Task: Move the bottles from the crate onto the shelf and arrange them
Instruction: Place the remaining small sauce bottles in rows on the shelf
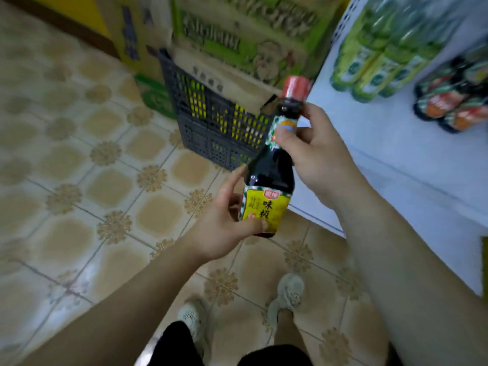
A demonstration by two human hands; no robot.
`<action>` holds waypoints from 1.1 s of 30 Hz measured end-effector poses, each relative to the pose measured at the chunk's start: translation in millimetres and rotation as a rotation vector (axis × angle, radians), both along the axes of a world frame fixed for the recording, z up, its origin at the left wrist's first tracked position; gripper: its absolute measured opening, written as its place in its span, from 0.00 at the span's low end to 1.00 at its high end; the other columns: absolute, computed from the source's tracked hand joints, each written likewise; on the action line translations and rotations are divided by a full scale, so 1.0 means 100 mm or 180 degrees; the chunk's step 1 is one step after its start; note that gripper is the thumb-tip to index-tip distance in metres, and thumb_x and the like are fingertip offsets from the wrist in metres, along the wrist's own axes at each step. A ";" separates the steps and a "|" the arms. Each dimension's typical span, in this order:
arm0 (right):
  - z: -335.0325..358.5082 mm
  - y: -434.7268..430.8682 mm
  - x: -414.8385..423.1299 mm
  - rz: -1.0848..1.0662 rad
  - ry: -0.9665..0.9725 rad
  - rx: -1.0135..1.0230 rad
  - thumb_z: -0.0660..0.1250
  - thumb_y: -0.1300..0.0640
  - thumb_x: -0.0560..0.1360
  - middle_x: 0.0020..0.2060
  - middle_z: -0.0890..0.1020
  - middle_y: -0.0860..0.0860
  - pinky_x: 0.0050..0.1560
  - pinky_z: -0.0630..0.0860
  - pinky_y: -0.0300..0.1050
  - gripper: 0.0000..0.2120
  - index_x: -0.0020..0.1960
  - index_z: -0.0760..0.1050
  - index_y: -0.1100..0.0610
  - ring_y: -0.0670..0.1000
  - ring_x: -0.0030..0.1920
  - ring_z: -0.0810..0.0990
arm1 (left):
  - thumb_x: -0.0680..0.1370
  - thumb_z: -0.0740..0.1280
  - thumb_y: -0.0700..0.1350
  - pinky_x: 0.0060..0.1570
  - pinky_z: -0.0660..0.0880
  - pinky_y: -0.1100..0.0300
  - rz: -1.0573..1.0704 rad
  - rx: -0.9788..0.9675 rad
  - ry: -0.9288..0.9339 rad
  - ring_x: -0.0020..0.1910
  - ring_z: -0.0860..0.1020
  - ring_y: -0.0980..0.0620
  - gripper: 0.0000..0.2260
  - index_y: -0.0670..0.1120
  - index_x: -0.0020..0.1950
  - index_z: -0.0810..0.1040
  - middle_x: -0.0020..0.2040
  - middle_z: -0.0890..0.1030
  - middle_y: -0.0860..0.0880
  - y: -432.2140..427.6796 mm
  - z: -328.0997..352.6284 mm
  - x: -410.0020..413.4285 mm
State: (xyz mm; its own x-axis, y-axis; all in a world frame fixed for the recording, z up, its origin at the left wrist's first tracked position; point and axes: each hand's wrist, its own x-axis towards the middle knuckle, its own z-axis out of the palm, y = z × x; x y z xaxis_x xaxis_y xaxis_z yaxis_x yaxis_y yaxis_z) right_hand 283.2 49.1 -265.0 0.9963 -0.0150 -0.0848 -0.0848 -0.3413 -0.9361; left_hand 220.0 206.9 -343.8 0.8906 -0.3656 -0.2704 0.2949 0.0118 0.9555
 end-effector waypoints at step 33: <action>1.79 -3.31 -3.33 -0.1499 -0.0157 0.0190 0.67 0.59 0.76 0.50 0.82 0.55 0.57 0.78 0.58 0.28 0.67 0.58 0.41 0.54 0.50 0.83 | 0.71 0.74 0.38 0.52 0.79 0.55 -0.2071 0.0230 -0.0871 0.51 0.81 0.47 0.37 0.69 0.65 0.58 0.59 0.75 0.44 -3.37 1.82 -1.95</action>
State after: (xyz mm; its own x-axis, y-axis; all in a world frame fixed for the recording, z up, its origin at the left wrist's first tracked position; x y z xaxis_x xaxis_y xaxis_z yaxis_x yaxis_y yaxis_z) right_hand -49.7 -282.4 -85.8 0.8851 -0.4626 -0.0518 -0.1722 -0.2221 -0.9597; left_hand 25.3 -129.8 -161.6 0.5370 -0.8361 -0.1118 -0.0302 -0.1515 0.9880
